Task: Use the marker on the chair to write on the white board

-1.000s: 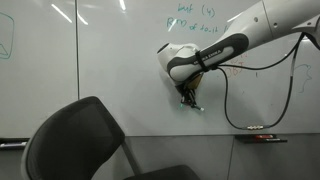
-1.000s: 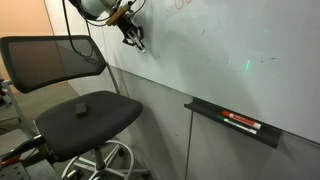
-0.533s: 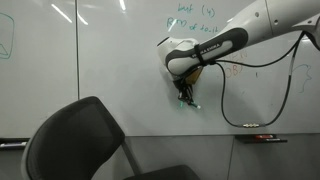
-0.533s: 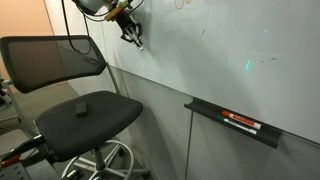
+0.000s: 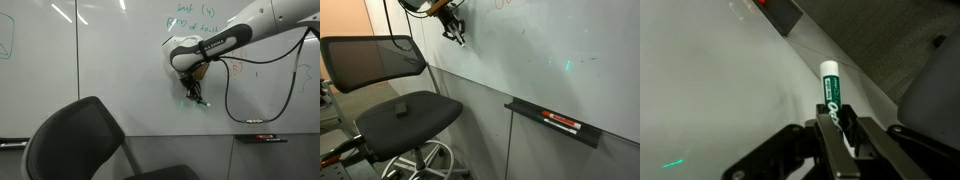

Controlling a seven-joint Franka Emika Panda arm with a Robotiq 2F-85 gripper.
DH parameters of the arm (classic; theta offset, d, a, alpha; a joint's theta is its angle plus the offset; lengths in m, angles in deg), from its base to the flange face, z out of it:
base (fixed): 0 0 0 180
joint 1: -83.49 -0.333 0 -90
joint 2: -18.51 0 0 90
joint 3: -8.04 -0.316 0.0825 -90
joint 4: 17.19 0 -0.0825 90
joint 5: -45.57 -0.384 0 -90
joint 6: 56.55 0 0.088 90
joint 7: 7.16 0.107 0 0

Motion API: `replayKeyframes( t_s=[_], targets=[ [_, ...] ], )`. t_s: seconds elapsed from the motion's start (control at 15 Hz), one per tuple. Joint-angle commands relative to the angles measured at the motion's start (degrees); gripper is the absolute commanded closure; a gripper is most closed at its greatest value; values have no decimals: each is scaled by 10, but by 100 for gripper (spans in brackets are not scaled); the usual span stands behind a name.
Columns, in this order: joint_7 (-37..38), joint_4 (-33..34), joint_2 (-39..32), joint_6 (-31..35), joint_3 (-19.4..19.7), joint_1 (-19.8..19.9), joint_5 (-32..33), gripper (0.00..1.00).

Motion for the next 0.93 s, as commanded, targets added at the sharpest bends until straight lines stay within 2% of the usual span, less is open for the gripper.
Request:
replayKeyframes(
  t_s=[0.0, 0.4, 0.87],
  targets=[
    [-22, 11, 16, 0, 3, 9, 3, 92],
    [-17, 21, 28, 20, 6, 9, 17, 92],
    [7, 18, 37, 78, 6, 12, 22, 92]
  ],
)
